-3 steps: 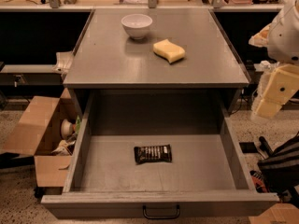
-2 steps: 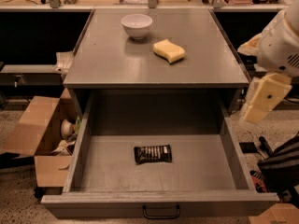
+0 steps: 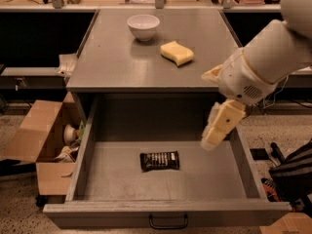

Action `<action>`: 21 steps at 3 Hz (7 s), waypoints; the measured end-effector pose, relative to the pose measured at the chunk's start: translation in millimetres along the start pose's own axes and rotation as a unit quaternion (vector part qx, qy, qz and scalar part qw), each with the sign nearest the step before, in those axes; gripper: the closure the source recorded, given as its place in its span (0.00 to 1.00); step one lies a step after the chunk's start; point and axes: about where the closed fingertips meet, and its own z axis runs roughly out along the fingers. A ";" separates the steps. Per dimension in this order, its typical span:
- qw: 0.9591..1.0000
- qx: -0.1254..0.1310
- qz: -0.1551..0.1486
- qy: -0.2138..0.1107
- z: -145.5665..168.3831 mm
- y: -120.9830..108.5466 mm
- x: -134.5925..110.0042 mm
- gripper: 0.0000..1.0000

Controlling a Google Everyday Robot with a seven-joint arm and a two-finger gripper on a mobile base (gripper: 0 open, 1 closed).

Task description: Pick rxbar chocolate from top drawer and place on counter

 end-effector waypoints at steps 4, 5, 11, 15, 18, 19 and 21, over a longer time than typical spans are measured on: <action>0.992 -0.058 0.000 -0.108 93.1 26.0 -38.6 0.00; 0.989 -0.080 -0.016 -0.124 126.2 22.2 -34.3 0.00; 0.982 -0.060 0.024 -0.176 295.1 -17.4 57.5 0.00; 0.987 -0.053 0.001 -0.150 312.4 -13.3 58.2 0.67; 0.972 0.044 -0.062 -0.221 210.5 -36.1 24.5 1.00; 0.963 0.072 -0.098 -0.242 150.3 -46.4 8.8 1.00; 0.959 0.091 -0.102 -0.250 111.6 -58.3 9.8 1.00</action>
Offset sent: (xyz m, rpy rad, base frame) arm -0.0126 0.0975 -0.0832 0.3221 0.1068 0.0320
